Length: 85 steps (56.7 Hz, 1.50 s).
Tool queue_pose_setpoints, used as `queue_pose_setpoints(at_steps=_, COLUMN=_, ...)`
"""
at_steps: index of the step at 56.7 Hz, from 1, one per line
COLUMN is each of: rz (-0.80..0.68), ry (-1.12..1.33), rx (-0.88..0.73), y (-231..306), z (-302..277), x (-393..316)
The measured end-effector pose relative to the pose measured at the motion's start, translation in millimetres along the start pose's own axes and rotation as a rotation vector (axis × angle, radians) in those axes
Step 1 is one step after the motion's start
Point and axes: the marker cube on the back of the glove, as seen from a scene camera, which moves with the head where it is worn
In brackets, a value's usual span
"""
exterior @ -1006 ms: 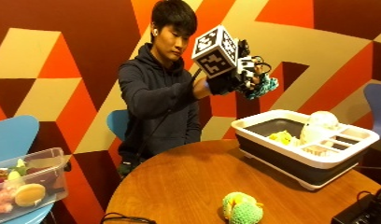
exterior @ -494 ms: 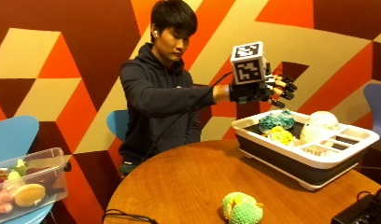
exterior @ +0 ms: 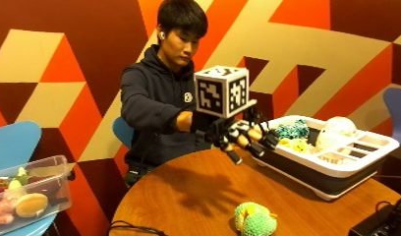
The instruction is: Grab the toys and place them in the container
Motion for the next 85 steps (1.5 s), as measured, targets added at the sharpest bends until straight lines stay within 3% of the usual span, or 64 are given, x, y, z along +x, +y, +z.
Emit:
queue_pose_setpoints(at_steps=13, rz=0.094, ry=0.089, rx=-0.218, y=-46.5, z=86.1, x=33.1)
queue_pose_setpoints(at_steps=20, rz=0.119, ry=0.180, rx=-0.253, y=-56.3, z=124.2, x=37.7)
queue_pose_setpoints(at_steps=41, rz=0.015, ry=0.087, rx=-0.039, y=-48.2, z=142.2, x=36.8)
queue_pose_setpoints(at_steps=48, rz=-0.005, ry=0.020, rx=0.039, y=-31.1, z=123.9, x=18.9)
queue_pose_setpoints(at_steps=73, rz=-0.152, ry=-0.134, rx=0.295, y=22.3, z=-31.3, x=-73.8)
queue_pose_setpoints(at_steps=85, rz=-0.274, ry=-0.354, rx=0.416, y=24.6, z=-53.4, x=-148.8)
